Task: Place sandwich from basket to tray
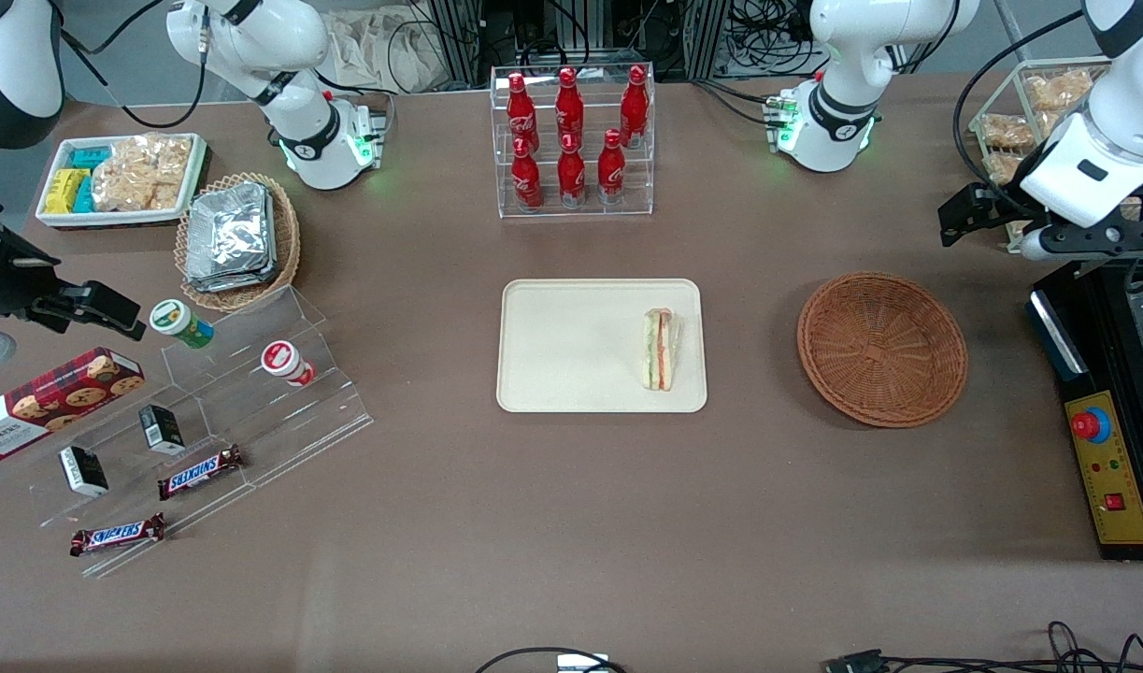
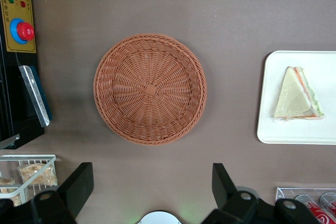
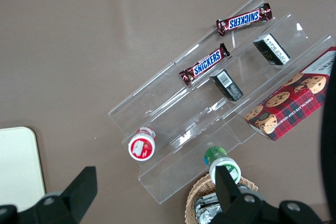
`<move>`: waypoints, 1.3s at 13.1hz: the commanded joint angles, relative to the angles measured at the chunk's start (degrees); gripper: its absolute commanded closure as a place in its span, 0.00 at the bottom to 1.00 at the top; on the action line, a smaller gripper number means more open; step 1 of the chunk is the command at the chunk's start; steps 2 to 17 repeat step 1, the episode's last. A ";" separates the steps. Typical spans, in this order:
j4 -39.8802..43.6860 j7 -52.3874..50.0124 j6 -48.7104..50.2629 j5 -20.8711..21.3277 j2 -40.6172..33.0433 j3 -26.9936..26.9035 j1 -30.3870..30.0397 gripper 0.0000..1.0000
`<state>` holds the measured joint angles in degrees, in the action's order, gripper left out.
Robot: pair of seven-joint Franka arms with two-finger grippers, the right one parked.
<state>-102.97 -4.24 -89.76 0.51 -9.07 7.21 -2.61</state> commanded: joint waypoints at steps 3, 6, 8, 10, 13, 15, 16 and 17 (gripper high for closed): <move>2.07 -0.42 1.78 -0.77 0.80 0.70 -0.99 0.00; 2.07 -0.42 1.78 -0.77 0.80 0.70 -0.99 0.00; 2.07 -0.42 1.78 -0.77 0.80 0.70 -0.99 0.00; 2.07 -0.42 1.78 -0.77 0.80 0.70 -0.99 0.00; 2.07 -0.42 1.78 -0.77 0.80 0.70 -0.99 0.00; 2.07 -0.42 1.78 -0.77 0.80 0.70 -0.99 0.00; 2.07 -0.42 1.78 -0.77 0.80 0.70 -0.99 0.00; 2.07 -0.42 1.78 -0.77 0.80 0.70 -0.99 0.00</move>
